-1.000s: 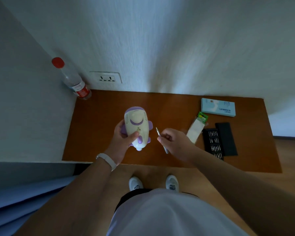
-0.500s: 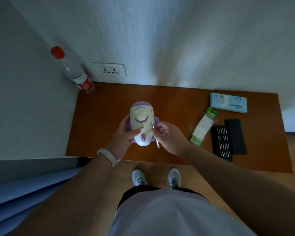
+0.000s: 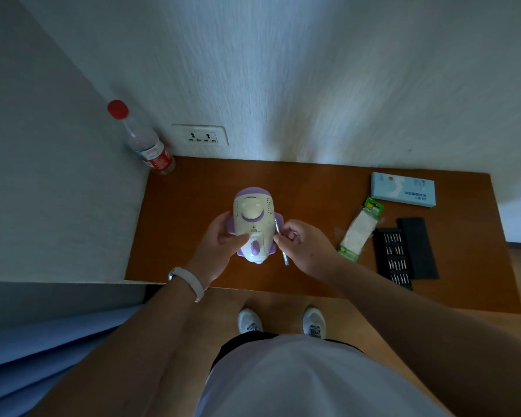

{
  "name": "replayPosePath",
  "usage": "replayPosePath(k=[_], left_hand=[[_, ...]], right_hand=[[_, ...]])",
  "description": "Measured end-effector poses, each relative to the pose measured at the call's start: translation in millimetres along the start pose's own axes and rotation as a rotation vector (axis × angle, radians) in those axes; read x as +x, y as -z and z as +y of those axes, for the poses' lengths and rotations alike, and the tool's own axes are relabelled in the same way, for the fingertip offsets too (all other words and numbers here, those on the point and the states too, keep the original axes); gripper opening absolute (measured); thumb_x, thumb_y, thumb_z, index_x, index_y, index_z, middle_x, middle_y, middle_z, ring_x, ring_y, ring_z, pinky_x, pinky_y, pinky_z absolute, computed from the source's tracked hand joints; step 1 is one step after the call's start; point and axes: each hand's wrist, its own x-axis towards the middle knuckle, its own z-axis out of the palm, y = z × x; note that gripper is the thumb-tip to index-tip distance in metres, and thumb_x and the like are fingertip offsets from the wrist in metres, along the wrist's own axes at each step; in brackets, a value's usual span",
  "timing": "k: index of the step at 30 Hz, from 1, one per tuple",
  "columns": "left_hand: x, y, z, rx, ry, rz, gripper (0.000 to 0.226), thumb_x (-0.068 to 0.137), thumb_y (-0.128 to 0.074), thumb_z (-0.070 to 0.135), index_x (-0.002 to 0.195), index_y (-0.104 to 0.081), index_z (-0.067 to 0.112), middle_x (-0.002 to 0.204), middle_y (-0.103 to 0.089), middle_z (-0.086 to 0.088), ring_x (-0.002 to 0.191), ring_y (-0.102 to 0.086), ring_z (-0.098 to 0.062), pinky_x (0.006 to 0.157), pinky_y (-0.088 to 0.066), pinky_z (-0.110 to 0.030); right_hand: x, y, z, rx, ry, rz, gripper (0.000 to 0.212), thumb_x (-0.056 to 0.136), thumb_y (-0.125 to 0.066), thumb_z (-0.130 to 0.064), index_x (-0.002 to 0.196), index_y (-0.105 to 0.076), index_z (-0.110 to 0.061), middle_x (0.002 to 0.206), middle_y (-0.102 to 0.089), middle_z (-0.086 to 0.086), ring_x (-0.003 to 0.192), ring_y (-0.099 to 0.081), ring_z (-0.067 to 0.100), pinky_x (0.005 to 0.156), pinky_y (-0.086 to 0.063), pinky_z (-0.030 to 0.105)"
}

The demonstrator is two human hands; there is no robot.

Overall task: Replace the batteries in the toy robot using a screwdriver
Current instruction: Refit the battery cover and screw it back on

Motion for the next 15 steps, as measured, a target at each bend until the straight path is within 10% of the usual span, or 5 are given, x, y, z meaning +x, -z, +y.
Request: replayPosePath(k=[9, 15], left_hand=[[-37.8, 0.7, 32.5, 0.399, -0.195, 0.303, 0.033, 0.094, -0.066, 0.028, 0.125, -0.055, 0.028, 0.118, -0.053, 0.014, 0.104, -0.053, -0.006, 0.088, -0.046, -0.024], [-57.4, -31.8, 71.4, 0.353, -0.298, 0.095, 0.01, 0.096, -0.063, 0.023, 0.106, -0.063, 0.023, 0.093, -0.063, 0.012, 0.09, -0.062, -0.008, 0.064, -0.046, -0.004]], right_hand=[[-21.5, 19.3, -4.0, -0.025, 0.12, -0.02, 0.021, 0.095, -0.058, -0.032, 0.084, -0.059, -0.015, 0.07, -0.061, 0.003, 0.06, -0.053, 0.011, 0.057, -0.045, 0.033], [-41.4, 35.4, -13.8, -0.055, 0.235, -0.062, 0.021, 0.094, -0.058, -0.028, 0.074, -0.054, -0.024, 0.062, -0.054, -0.003, 0.053, -0.047, 0.006, 0.051, -0.039, 0.027]])
